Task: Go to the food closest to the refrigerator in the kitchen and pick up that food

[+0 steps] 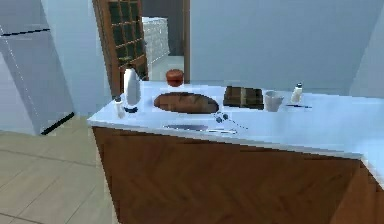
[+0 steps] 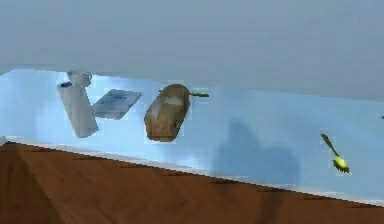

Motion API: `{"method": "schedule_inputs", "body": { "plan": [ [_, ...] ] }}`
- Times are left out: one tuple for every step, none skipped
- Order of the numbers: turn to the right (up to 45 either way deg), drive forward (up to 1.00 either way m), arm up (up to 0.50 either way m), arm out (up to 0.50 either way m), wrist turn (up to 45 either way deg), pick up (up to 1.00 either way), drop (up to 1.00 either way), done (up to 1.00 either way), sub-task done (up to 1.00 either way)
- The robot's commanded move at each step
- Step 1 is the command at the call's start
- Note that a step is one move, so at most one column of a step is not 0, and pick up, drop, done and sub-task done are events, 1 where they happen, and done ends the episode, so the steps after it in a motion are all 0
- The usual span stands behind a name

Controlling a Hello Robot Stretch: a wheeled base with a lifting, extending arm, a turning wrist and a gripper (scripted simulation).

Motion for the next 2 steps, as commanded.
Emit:
{"method": "schedule_inputs", "body": {
  "plan": [
    [0.0,0.20,0.00,0.00,0.0,0.00,0.00,0.00,0.00],
    [-45.0,0.00,0.00,0.00,0.0,0.00,0.00,0.00,0.00]
  ]
}}
